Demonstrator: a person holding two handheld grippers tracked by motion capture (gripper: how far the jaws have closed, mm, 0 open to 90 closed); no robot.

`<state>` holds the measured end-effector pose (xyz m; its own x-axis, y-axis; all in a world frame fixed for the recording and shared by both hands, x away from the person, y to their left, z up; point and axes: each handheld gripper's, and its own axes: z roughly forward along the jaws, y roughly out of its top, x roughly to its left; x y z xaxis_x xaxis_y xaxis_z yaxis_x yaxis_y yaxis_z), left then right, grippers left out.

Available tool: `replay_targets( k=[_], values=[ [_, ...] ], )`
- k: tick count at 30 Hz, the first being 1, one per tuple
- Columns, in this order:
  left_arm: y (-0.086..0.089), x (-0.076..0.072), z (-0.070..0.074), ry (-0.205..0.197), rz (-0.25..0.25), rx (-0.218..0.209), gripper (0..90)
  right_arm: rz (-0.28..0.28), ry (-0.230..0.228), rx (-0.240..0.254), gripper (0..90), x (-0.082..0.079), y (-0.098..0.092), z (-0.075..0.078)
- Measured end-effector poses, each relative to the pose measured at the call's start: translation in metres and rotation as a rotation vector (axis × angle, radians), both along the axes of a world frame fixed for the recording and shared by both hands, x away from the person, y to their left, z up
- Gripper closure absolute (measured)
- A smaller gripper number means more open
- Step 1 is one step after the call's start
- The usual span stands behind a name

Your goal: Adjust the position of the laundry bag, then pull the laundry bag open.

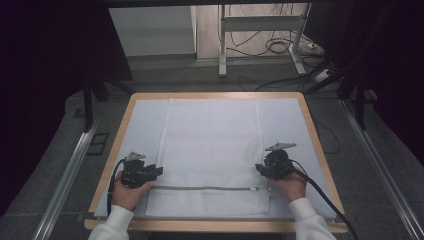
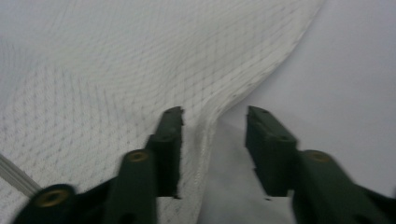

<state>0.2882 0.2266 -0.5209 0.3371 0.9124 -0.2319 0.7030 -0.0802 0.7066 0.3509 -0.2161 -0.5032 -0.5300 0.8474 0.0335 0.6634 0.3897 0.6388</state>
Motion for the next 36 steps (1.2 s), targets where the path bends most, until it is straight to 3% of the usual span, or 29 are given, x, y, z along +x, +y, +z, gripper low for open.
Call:
replay_targets(
  k=[4,5,11,20,27,36],
  values=[
    [-0.005,-0.002,0.016,-0.042,-0.001,-0.043,34.8,0.006,-0.027,0.064,38.6,-0.002,-0.007,0.01],
    [-0.006,-0.003,0.019,-0.045,-0.006,-0.05,33.7,0.001,-0.035,0.094,36.1,-0.003,-0.011,0.012],
    [-0.021,-0.008,0.036,-0.05,-0.071,-0.084,29.0,-0.002,-0.059,0.15,32.5,-0.01,-0.025,0.019],
    [-0.039,-0.011,0.044,-0.042,-0.11,-0.084,28.7,-0.009,-0.087,0.145,31.9,-0.013,-0.034,0.023],
    [-0.062,-0.01,0.053,-0.045,-0.152,-0.1,29.1,0.002,-0.083,0.137,33.2,-0.015,-0.034,0.023],
    [-0.082,-0.014,0.056,-0.038,-0.192,-0.092,31.5,-0.015,-0.085,0.142,33.2,-0.017,-0.037,0.024]
  ],
)
